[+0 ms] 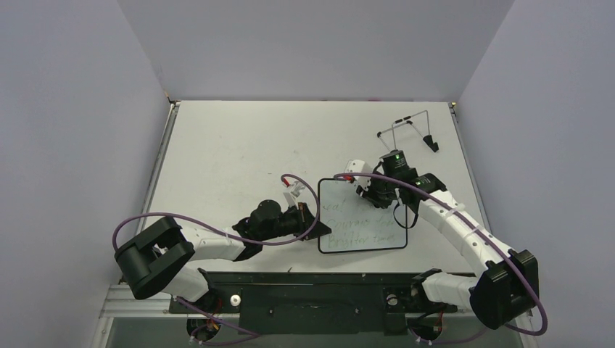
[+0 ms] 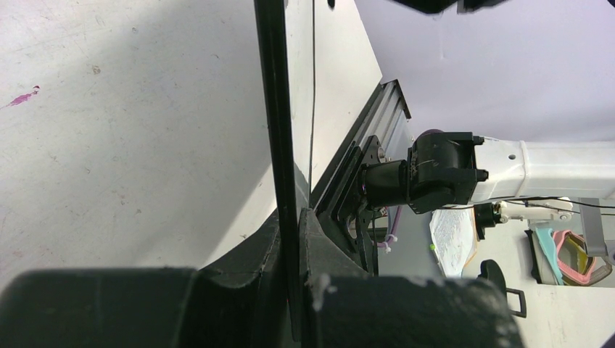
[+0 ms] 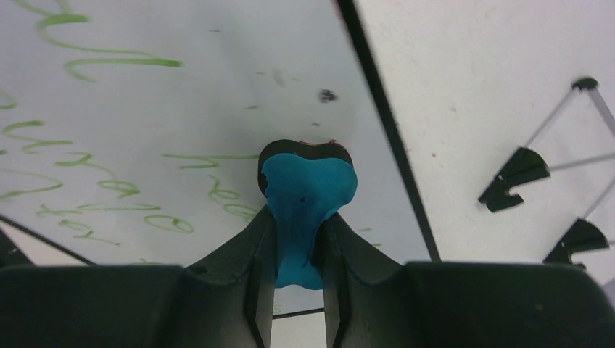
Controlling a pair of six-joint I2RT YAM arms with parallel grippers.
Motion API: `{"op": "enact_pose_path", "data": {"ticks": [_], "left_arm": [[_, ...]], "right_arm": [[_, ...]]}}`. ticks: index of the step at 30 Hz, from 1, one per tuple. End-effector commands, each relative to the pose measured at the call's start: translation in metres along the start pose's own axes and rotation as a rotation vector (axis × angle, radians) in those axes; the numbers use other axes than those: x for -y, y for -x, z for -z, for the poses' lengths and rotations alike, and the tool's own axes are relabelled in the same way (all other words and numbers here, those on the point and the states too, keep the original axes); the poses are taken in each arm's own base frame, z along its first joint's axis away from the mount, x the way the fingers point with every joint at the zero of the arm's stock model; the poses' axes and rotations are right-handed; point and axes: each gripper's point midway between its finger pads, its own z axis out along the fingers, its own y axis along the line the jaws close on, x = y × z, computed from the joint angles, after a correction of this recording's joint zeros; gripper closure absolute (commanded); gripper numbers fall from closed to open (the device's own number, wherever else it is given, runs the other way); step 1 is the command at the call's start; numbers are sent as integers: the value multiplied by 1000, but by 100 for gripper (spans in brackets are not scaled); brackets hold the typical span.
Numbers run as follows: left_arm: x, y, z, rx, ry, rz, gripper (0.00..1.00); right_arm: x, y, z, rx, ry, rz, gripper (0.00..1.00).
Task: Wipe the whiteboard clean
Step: Erase the whiteboard at the center of the board.
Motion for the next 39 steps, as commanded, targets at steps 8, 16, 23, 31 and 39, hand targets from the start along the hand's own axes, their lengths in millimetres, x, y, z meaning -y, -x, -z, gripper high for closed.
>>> {"op": "enact_pose_path", "data": {"ticks": [8, 16, 23, 31, 39], "left_arm": [[8, 8, 0, 41, -41, -79, 100], [9, 7, 0, 41, -50, -80, 100], [8, 7, 4, 56, -52, -79, 100], [7, 6, 4, 57, -60, -79, 100], [8, 6, 4, 60, -65, -79, 100]], "right_arm": [[11, -3, 1, 1, -67, -6, 100], [-15, 0, 1, 69, 82, 79, 100], [-26, -1, -2, 79, 100, 140, 100], [19, -9, 0, 48, -117, 13, 100], [-43, -2, 2, 129, 206, 200, 100]]}}
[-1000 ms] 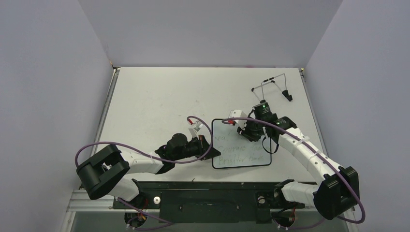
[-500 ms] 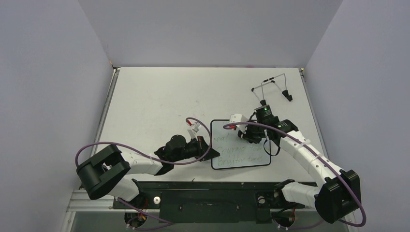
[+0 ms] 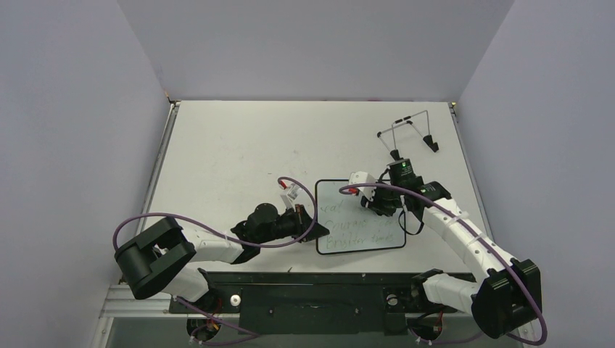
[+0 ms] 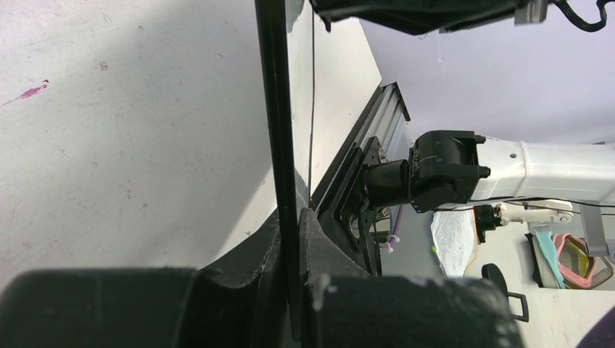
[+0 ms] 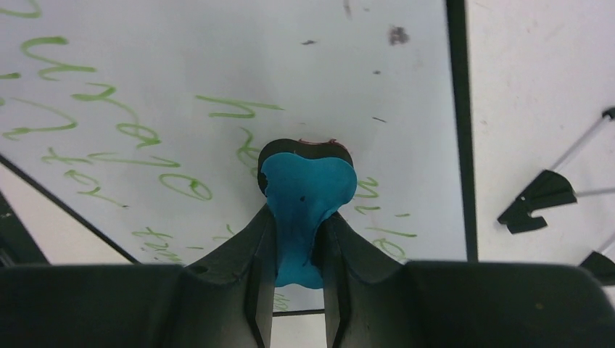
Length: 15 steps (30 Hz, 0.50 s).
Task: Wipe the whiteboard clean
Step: Erase the whiteboard at the center of the board.
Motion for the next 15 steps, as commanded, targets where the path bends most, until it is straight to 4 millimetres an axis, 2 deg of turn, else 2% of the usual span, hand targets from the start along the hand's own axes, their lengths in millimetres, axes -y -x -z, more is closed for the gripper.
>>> {"op": "enact_pose_path", "data": {"ticks": [1, 3, 4, 7, 9, 12, 15], "left_arm": [[12, 9, -1, 38, -55, -76, 100], [12, 9, -1, 39, -56, -77, 100], [12, 9, -1, 39, -57, -77, 100], [12, 9, -2, 40, -55, -76, 100], [12, 9, -2, 39, -57, -77, 100], [11, 8, -2, 38, -57, -77, 100], [12, 9, -2, 40, -58, -77, 100]], "right_arm": [[-22, 16, 3, 85, 116, 98, 100], [-8, 12, 1, 59, 30, 61, 100], [4, 14, 0, 64, -25, 50, 100], [34, 3, 4, 3, -188, -55, 100], [43, 2, 7, -3, -229, -81, 100], [34, 3, 8, -2, -176, -64, 100], [-7, 8, 8, 35, 58, 46, 100]]}}
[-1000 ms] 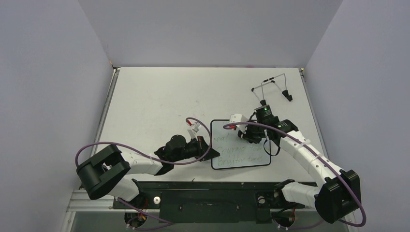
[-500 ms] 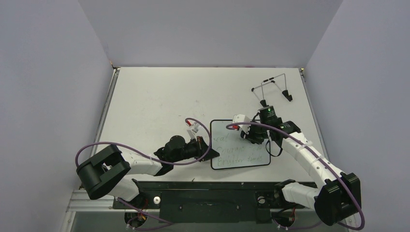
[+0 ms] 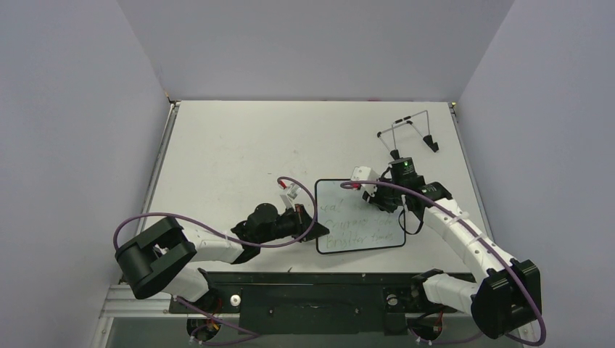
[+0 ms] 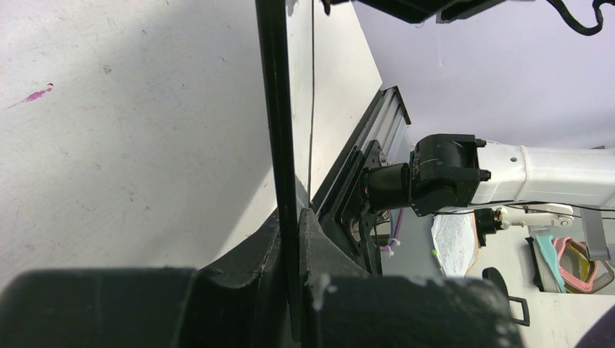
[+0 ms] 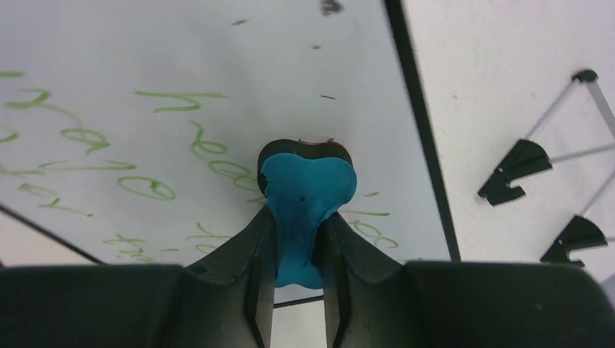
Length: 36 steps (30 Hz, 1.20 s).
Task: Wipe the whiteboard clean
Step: Erase the whiteboard at the center of the board.
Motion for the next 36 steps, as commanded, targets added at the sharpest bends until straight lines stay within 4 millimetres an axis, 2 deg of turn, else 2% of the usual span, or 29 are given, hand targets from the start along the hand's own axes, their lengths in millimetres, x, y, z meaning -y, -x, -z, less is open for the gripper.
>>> {"op": "enact_pose_path", "data": {"ticks": [1, 3, 5, 6, 9, 12, 15, 18, 21, 24, 26, 28, 29, 31, 32, 34, 36], "left_arm": [[12, 7, -2, 31, -60, -79, 100], [12, 7, -1, 31, -60, -79, 100], [12, 7, -1, 32, -60, -80, 100], [12, 7, -1, 32, -59, -81, 100], [11, 7, 0, 32, -56, -81, 100], [12, 8, -1, 32, -57, -82, 100], [12, 8, -1, 29, -55, -81, 100], [13, 8, -1, 30, -59, -82, 100], [13, 9, -1, 30, -59, -86, 100], [14, 9, -1, 28, -58, -87, 100], [14, 9, -1, 26, -56, -88, 100], [14, 9, -1, 27, -57, -91, 100], [15, 9, -1, 27, -57, -91, 100], [14, 9, -1, 26, -57, -92, 100], [14, 9, -1, 25, -55, -91, 100], [14, 9, -2, 24, -56, -91, 100], [13, 8, -2, 22, -55, -90, 100]], "right_arm": [[-30, 16, 12, 88, 186, 128, 100], [-36, 18, 13, 107, 211, 143, 100], [-30, 18, 12, 101, 174, 111, 100], [-19, 22, 10, 116, 119, 98, 100], [15, 17, 12, 68, -55, -28, 100], [24, 20, 21, 94, -84, -80, 100], [18, 22, 26, 129, -46, -77, 100], [12, 18, 22, 105, -12, -52, 100], [-5, 11, 15, 64, 78, -2, 100], [-22, 17, 12, 74, 142, 80, 100], [-24, 19, 12, 79, 141, 88, 100], [-11, 18, 11, 66, 64, 33, 100], [5, 24, 10, 89, -18, 8, 100], [44, 16, 16, 48, -242, -172, 100], [55, 18, 18, 59, -293, -200, 100], [60, 12, 19, 40, -319, -226, 100], [48, 11, 17, 28, -248, -180, 100]]}}
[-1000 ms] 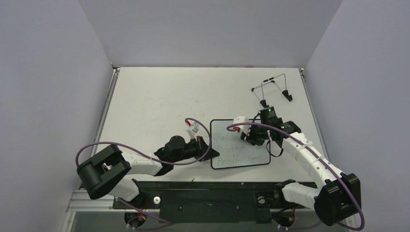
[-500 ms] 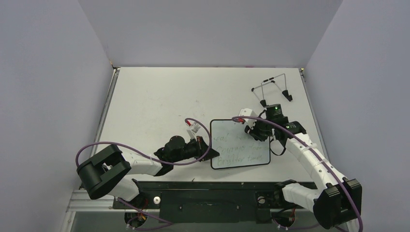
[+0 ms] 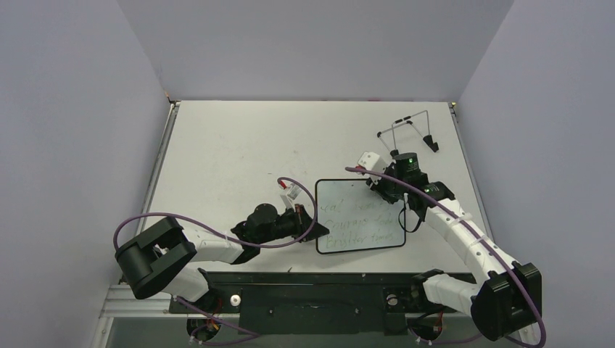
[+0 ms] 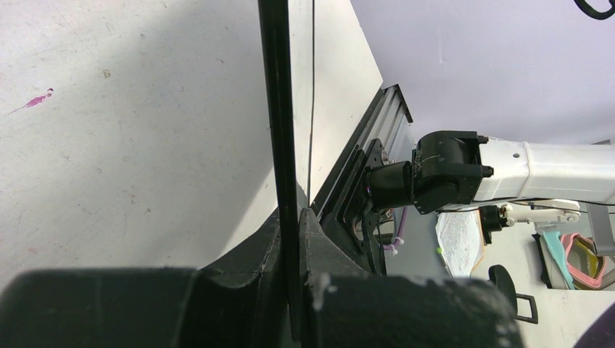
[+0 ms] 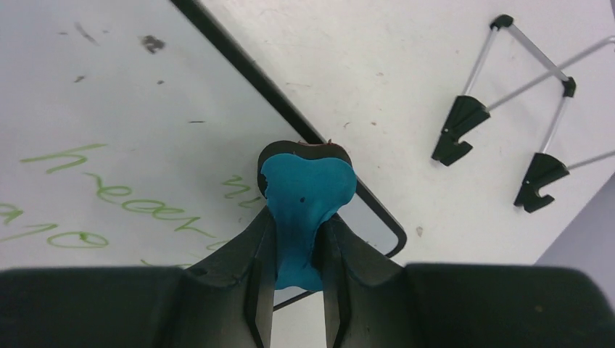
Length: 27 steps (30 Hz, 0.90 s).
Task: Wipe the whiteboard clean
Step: Erase the whiteboard at the center of the board.
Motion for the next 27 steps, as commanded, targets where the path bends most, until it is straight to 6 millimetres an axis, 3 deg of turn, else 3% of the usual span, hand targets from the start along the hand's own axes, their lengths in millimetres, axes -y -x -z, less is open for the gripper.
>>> {"op": "enact_pose_path", "data": {"ticks": [1, 6, 9, 11, 14, 16, 19, 21, 27], "left_arm": [[13, 8, -3, 19, -49, -68, 100], [12, 8, -2, 20, -47, -68, 100], [12, 8, -1, 23, -46, -68, 100], [12, 8, -1, 24, -46, -69, 100], [12, 8, 0, 23, -46, -68, 100], [12, 8, -1, 25, -47, -68, 100], [13, 7, -1, 23, -51, -68, 100], [12, 7, -1, 22, -51, -68, 100], [13, 7, 0, 25, -53, -69, 100]], "right_arm": [[12, 10, 6, 35, -39, 6, 100], [-52, 3, 14, 29, 310, 205, 100], [-65, 6, 18, 45, 382, 254, 100], [-53, 7, 13, 27, 306, 190, 100], [-2, 13, 3, 33, 36, 42, 100], [28, 4, 4, -10, -131, -79, 100], [35, -1, 5, -22, -162, -104, 100], [21, -2, 4, -27, -75, -60, 100], [-55, -3, 11, -1, 349, 184, 100]]}}
